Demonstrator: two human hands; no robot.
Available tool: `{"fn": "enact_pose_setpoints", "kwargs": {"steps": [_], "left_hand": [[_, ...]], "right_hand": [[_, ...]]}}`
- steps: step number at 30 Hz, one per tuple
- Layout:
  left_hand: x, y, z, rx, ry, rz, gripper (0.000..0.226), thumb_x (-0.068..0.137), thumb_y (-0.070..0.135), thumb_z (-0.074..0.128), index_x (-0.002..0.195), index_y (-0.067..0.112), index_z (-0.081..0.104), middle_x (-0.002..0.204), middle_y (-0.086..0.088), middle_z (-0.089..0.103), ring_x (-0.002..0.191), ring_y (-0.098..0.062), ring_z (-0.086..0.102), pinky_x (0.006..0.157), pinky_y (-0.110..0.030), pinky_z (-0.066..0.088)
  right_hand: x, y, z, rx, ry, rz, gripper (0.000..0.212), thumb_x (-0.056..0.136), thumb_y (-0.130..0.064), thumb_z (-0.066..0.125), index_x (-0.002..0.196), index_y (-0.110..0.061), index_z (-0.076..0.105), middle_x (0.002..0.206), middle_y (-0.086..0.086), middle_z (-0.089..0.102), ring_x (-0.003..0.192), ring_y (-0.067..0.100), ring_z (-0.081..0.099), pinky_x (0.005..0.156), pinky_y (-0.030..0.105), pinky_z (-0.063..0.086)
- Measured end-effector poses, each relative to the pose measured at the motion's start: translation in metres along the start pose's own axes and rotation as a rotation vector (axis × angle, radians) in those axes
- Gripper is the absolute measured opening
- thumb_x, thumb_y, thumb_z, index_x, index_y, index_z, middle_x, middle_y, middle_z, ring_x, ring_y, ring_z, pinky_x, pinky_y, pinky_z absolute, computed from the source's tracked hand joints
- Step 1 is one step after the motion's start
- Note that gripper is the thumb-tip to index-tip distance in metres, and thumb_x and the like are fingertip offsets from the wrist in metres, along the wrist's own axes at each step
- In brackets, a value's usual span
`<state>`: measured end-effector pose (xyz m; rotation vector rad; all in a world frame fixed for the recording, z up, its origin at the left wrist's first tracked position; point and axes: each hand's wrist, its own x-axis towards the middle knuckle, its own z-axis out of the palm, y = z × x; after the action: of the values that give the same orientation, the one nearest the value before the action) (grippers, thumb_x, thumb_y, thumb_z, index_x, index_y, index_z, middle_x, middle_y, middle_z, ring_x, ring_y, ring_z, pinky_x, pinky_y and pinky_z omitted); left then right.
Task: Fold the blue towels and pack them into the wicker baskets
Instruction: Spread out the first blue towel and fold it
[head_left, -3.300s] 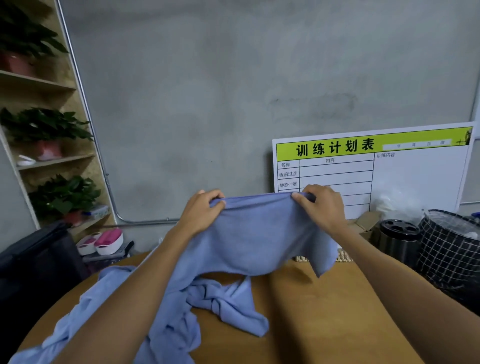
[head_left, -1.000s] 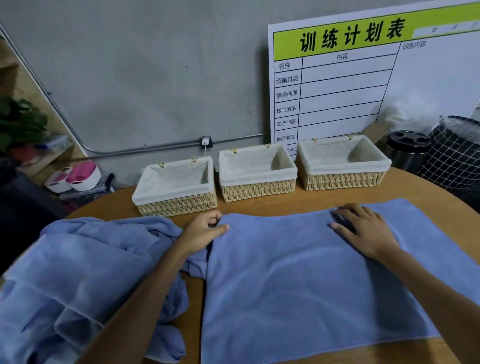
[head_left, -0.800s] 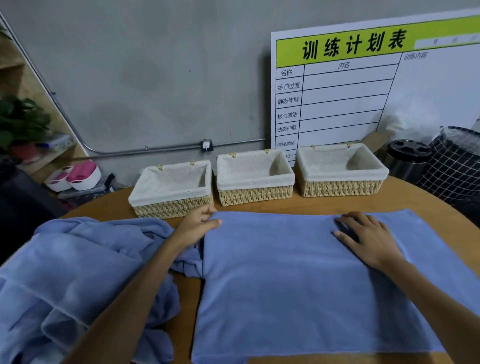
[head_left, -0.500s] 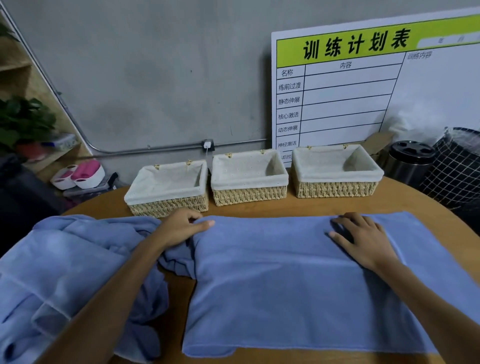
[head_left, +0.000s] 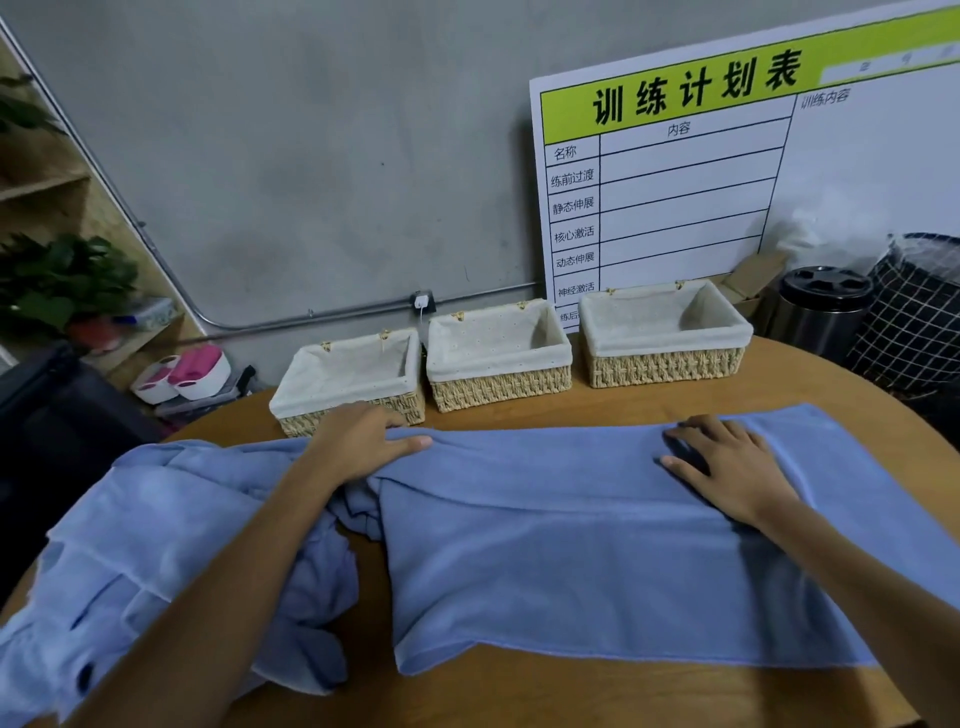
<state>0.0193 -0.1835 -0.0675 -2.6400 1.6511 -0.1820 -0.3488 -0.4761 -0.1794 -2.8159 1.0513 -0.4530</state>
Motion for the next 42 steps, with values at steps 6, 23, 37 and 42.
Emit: {"fn": "enact_pose_setpoints", "kwargs": {"steps": [6, 23, 37, 42], "left_hand": [[0.026, 0.008, 0.011, 0.130, 0.033, -0.003, 0.090, 0.066, 0.094, -0.001, 0.084, 0.031, 0.061, 0.067, 0.011, 0.049, 0.071, -0.013, 0.050, 0.056, -0.029, 0.033], [0.015, -0.026, 0.002, -0.084, -0.122, -0.040, 0.034, 0.086, 0.070, 0.059, 0.075, 0.038, 0.057, 0.070, 0.017, 0.053, 0.071, -0.006, 0.051, 0.058, -0.028, 0.033], [0.005, 0.019, 0.073, -0.094, 0.438, -0.104, 0.021, 0.094, 0.042, 0.061, 0.107, 0.027, 0.067, 0.104, 0.002, 0.058, 0.098, -0.026, 0.056, 0.083, -0.044, 0.038], [-0.046, 0.058, 0.103, -0.140, 0.425, -0.105, 0.034, 0.090, 0.046, 0.042, 0.105, 0.029, 0.067, 0.104, 0.007, 0.064, 0.093, -0.025, 0.063, 0.077, -0.043, 0.046]], "right_hand": [[0.004, 0.002, 0.004, 0.011, 0.003, 0.009, 0.063, 0.089, -0.072, 0.032, 0.131, -0.033, 0.059, 0.136, -0.005, 0.051, 0.123, 0.025, 0.051, 0.102, 0.043, 0.039], [0.011, 0.006, 0.000, -0.037, -0.020, 0.041, 0.067, 0.088, -0.072, 0.025, 0.135, -0.033, 0.054, 0.139, -0.004, 0.049, 0.126, 0.025, 0.048, 0.103, 0.042, 0.037], [0.012, 0.010, 0.006, -0.043, 0.084, -0.007, 0.051, 0.097, -0.063, 0.037, 0.123, -0.029, 0.064, 0.128, -0.004, 0.059, 0.115, 0.025, 0.056, 0.095, 0.042, 0.041], [0.001, -0.004, -0.001, -0.076, 0.331, -0.128, 0.045, 0.098, -0.049, 0.035, 0.100, -0.023, 0.072, 0.106, 0.001, 0.067, 0.094, 0.029, 0.061, 0.085, 0.045, 0.042]]}}
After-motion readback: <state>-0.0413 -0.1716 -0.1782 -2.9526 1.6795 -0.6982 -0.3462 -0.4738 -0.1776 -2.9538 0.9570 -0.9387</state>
